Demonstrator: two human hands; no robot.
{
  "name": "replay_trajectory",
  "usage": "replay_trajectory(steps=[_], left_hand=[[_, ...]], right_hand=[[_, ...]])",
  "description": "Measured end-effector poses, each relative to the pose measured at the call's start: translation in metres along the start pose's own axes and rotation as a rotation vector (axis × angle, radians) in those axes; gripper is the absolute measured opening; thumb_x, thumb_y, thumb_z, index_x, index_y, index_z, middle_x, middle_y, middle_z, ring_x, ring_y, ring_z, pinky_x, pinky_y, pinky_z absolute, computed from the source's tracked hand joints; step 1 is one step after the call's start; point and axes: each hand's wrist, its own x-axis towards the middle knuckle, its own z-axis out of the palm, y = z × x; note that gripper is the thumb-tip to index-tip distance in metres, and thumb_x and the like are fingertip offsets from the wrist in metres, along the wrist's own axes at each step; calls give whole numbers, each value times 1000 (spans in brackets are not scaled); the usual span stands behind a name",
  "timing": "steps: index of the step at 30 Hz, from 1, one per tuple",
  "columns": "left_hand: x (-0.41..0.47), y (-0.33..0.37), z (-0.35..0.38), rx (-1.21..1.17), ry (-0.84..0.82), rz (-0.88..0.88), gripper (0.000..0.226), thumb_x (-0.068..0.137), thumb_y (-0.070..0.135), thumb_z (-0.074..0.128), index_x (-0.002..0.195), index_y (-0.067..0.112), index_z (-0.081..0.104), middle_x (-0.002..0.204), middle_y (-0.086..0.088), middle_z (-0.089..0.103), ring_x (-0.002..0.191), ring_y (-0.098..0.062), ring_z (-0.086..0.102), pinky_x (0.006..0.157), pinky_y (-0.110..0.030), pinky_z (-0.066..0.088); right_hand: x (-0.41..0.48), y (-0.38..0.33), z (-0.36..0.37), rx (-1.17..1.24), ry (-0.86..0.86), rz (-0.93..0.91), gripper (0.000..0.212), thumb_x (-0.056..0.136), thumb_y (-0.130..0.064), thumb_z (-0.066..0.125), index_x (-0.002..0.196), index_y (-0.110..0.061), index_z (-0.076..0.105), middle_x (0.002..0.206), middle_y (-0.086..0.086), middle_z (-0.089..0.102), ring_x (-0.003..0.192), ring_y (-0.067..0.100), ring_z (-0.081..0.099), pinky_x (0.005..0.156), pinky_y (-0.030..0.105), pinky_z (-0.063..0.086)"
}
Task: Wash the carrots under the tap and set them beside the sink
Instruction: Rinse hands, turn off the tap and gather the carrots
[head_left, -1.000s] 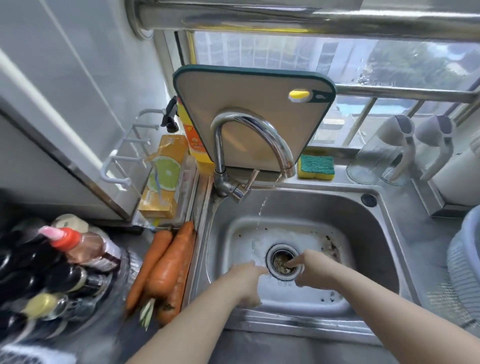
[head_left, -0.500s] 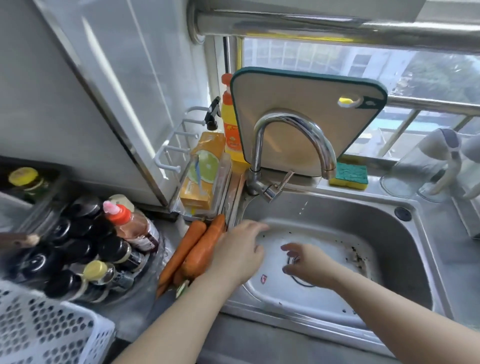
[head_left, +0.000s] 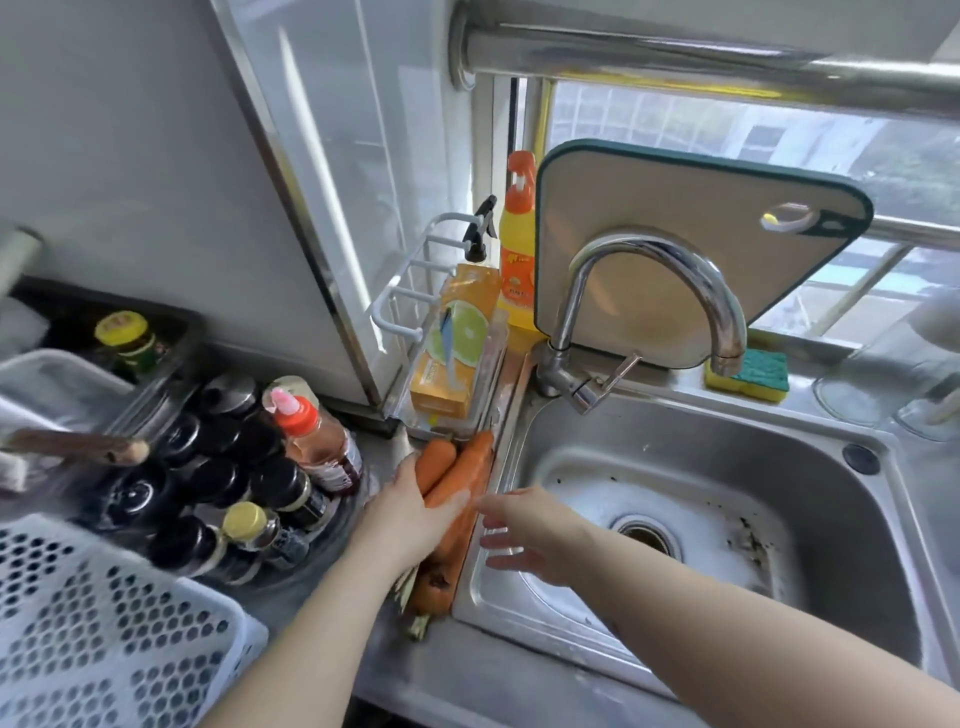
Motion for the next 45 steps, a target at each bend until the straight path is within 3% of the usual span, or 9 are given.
replay_trajectory(steps=[5, 11, 15, 20, 27, 32, 36, 40, 45], left_hand=[[9, -4, -7, -7, -49, -20, 105, 63, 74, 58, 149, 30, 17, 146, -6, 41, 128, -29, 46, 104, -41, 40], [17, -5, -8, 9, -40, -49, 123, 44, 83, 50, 148, 26, 20, 140, -12, 42, 124, -31, 48, 101, -44, 43], [19, -3, -12, 18, -99, 2, 98, 55, 73, 59, 139, 29, 36, 128, -2, 56, 111, -22, 57, 92, -37, 48], [27, 6, -25, 17, -198, 59, 53, 62, 61, 67, 107, 34, 58, 101, 8, 66, 90, -12, 62, 84, -32, 50], [27, 3, -34, -52, -304, 96, 44, 69, 55, 72, 108, 40, 56, 105, 11, 66, 94, -9, 63, 90, -32, 49], [24, 0, -34, -173, -375, 91, 44, 73, 53, 71, 112, 38, 61, 109, 10, 69, 100, -10, 64, 98, -36, 48], [18, -6, -25, -411, -420, 27, 61, 58, 51, 78, 112, 30, 62, 105, 2, 72, 99, -17, 68, 96, -42, 50], [12, -7, -16, -585, -382, 0, 51, 63, 29, 80, 110, 20, 62, 102, -6, 73, 98, -23, 69, 94, -46, 51], [1, 6, -7, -544, -372, 87, 43, 74, 14, 77, 113, 21, 60, 102, -1, 72, 96, -16, 69, 94, -40, 52]], right_hand=[[1, 5, 14, 170, -15, 89, 25, 95, -29, 52, 110, -9, 59, 83, 4, 57, 72, 18, 57, 64, 29, 53], [6, 0, 12, 209, -5, 120, 29, 97, -37, 46, 93, -9, 55, 86, 8, 59, 78, 21, 58, 71, 31, 50], [10, -1, 14, 223, -20, 120, 33, 96, -40, 47, 107, -9, 55, 85, 8, 60, 77, 21, 59, 62, 29, 50], [13, 2, 10, 238, -49, 110, 38, 96, -42, 46, 107, -7, 56, 91, 11, 63, 89, 26, 62, 75, 31, 52], [12, 2, 5, 233, -71, 106, 32, 99, -36, 44, 107, -8, 56, 89, 9, 61, 81, 22, 62, 67, 29, 51], [16, 5, 2, 241, -26, 111, 25, 94, -33, 54, 106, -10, 53, 95, 10, 62, 83, 23, 61, 77, 36, 52], [18, 10, -3, 183, 11, 86, 41, 87, -25, 67, 118, -2, 54, 110, 19, 66, 99, 33, 66, 86, 45, 52], [18, 13, -6, 211, -16, 79, 43, 83, -23, 72, 118, -1, 57, 108, 19, 69, 93, 31, 68, 74, 40, 56], [9, 17, -23, 150, -80, 48, 44, 79, -32, 74, 113, -6, 62, 105, 15, 71, 82, 24, 68, 59, 30, 53]])
